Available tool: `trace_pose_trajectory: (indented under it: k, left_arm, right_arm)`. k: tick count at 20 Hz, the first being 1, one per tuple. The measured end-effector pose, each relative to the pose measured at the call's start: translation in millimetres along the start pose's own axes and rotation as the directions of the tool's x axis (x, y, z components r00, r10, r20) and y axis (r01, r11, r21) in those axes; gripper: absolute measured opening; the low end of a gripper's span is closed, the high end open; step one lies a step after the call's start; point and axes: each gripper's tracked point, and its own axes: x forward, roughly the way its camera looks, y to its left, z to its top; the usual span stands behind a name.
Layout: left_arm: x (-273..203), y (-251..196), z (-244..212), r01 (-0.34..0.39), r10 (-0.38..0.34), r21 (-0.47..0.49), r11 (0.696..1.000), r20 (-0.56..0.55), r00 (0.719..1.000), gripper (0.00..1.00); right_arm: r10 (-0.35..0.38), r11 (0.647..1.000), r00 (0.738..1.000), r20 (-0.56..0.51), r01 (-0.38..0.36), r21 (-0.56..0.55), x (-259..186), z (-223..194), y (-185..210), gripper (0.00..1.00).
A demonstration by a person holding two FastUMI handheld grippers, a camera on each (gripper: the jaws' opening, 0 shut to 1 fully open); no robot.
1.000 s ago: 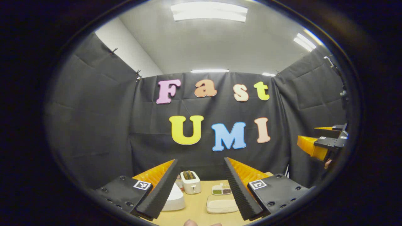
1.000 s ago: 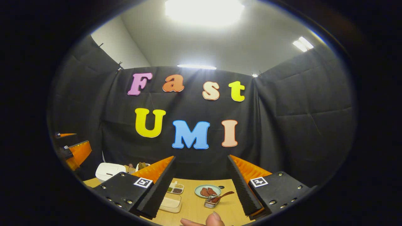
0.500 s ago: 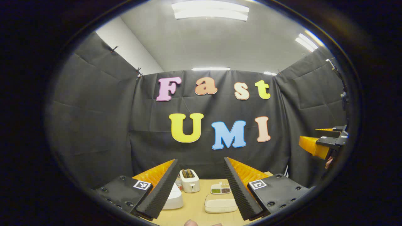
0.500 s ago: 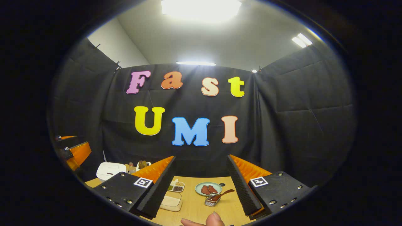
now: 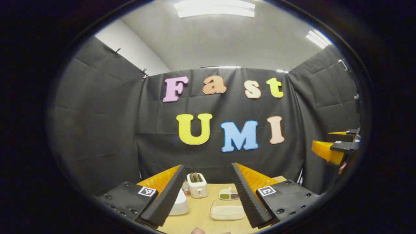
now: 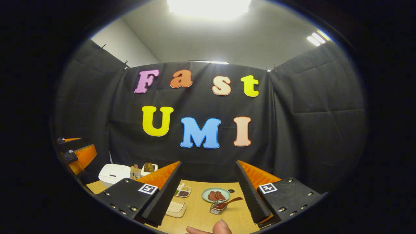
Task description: Close the left gripper, press the button to open the rice cooker; take a wooden spoon from the chopstick holder with the right hand, scoop a spoonful of rice and pour it into the rice cooker, then put the wooden spoon back into the chopstick holder.
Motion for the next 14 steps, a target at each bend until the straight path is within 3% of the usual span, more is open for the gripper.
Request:
trace_pose_trajectory:
  k: [14]
  left_arm:
    - [4.5,-22.8,-4.8,-0.132,0.133,0.06,0.99,-0.028,0.991,0.94]
  right_arm:
    - [0.142,0.99,0.989,0.038,-0.143,0.021,32.8,-8.5,-11.1,0.97]
